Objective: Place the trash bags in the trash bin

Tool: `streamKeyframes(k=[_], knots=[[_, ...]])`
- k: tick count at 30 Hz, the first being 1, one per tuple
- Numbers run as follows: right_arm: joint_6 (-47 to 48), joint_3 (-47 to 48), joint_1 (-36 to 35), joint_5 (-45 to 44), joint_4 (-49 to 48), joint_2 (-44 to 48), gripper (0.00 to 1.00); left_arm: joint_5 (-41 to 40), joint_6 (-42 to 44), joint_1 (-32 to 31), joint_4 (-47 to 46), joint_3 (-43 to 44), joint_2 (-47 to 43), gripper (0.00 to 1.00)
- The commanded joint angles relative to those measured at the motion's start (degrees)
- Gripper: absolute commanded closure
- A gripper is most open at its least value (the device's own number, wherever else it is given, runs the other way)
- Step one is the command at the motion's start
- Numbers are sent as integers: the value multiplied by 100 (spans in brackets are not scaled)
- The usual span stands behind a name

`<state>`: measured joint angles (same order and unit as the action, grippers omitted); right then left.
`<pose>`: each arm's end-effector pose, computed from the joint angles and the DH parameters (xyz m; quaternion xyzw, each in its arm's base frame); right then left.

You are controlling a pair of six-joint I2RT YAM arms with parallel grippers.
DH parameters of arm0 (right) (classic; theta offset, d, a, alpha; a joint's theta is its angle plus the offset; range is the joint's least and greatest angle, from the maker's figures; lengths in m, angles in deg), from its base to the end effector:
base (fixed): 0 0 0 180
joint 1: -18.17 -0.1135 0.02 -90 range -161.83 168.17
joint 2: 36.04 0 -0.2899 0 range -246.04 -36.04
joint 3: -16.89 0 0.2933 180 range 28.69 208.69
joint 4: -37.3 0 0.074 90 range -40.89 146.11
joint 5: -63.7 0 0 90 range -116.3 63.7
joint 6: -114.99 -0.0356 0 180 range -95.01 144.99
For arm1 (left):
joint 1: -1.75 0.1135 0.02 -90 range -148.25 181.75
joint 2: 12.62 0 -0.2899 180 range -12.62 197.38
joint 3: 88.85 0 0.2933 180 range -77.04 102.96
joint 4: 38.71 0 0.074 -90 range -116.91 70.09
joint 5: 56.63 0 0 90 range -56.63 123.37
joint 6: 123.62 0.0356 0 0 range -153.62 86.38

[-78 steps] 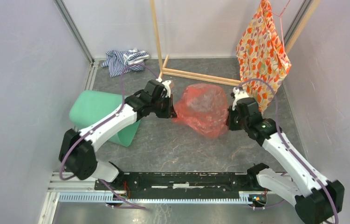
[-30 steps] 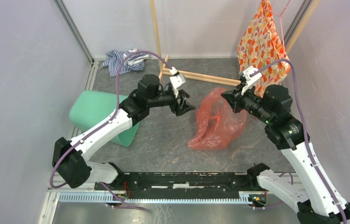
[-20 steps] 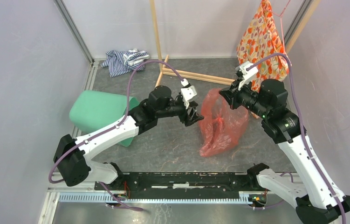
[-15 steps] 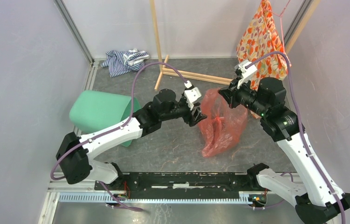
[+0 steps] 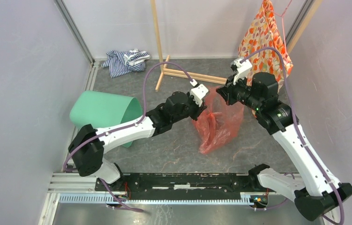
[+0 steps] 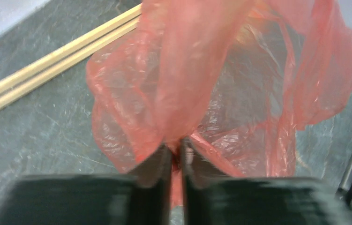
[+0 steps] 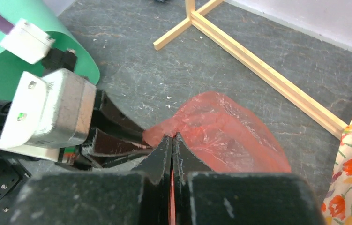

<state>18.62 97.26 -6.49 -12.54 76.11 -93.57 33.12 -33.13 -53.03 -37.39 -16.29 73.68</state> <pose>0.2137 0.1074 0.4421 -0.1972 0.7712 0.2520 0.5503 0.2262 -0.3202 0.3047 0.3670 0.7037 -0.2760 0.5421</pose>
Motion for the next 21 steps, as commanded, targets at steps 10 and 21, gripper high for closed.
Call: streamKeyframes(k=[10, 21], knots=[[-266, 548, -28, -883, -218, -955, 40, 492, -2913, 1616, 2367, 1308, 163, 98], [-238, -658, -29, -2027, -266, 85, 19, 1259, -3292, 2578, 2892, 1335, 597, 98]])
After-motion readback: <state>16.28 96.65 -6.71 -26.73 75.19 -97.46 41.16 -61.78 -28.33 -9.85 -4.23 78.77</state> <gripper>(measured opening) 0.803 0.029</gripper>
